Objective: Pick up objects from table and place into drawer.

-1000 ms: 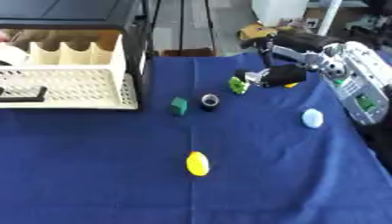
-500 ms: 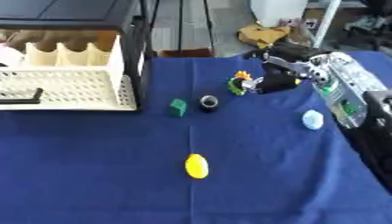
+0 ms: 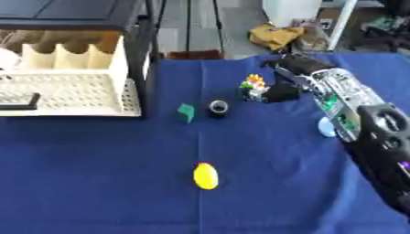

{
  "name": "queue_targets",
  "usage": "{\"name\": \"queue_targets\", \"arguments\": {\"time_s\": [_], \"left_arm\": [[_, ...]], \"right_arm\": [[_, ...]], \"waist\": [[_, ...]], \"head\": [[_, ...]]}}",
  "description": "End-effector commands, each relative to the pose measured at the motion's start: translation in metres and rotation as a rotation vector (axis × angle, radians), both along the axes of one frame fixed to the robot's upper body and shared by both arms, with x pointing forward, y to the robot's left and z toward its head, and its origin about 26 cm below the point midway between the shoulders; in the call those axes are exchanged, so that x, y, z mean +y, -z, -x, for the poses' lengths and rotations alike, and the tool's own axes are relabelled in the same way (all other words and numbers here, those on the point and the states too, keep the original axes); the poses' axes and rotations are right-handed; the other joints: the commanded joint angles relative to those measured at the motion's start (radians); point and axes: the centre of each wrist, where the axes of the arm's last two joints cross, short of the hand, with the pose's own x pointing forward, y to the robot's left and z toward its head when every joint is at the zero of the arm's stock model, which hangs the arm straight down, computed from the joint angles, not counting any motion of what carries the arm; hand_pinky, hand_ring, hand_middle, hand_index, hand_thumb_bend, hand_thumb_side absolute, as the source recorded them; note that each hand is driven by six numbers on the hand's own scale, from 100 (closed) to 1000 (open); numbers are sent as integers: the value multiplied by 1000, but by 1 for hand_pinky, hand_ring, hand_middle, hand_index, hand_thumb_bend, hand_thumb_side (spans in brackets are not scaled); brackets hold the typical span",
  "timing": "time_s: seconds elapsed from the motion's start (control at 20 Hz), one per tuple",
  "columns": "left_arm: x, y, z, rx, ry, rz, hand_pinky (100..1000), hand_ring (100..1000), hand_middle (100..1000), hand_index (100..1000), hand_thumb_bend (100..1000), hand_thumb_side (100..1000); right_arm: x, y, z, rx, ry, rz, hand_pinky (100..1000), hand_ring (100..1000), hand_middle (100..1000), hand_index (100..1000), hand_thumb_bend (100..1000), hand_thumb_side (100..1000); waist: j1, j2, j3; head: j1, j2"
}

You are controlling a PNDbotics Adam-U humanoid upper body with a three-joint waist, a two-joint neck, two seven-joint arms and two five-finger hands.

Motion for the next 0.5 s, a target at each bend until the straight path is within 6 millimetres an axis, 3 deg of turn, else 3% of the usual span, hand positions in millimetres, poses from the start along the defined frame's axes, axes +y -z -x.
{"name": "queue_targets", "arguments": {"time_s": [0.05,0.5], "left_arm": [[-1,-7,3,-29,2,-15,537,737,737,865,143,988],[-3,-6,3,-30,1,-24,533,734,735,865,141,991]], "right_arm": [[-8,-15,2,-59,44,-9,524,752,444,967,473,931],[-13,-15,2,-79,58,-13,515,748,429,963,459,895]], "waist": [[-2,-14,5],[-3,5,12]], "head": [[-10,-24],[-23,-41]]}}
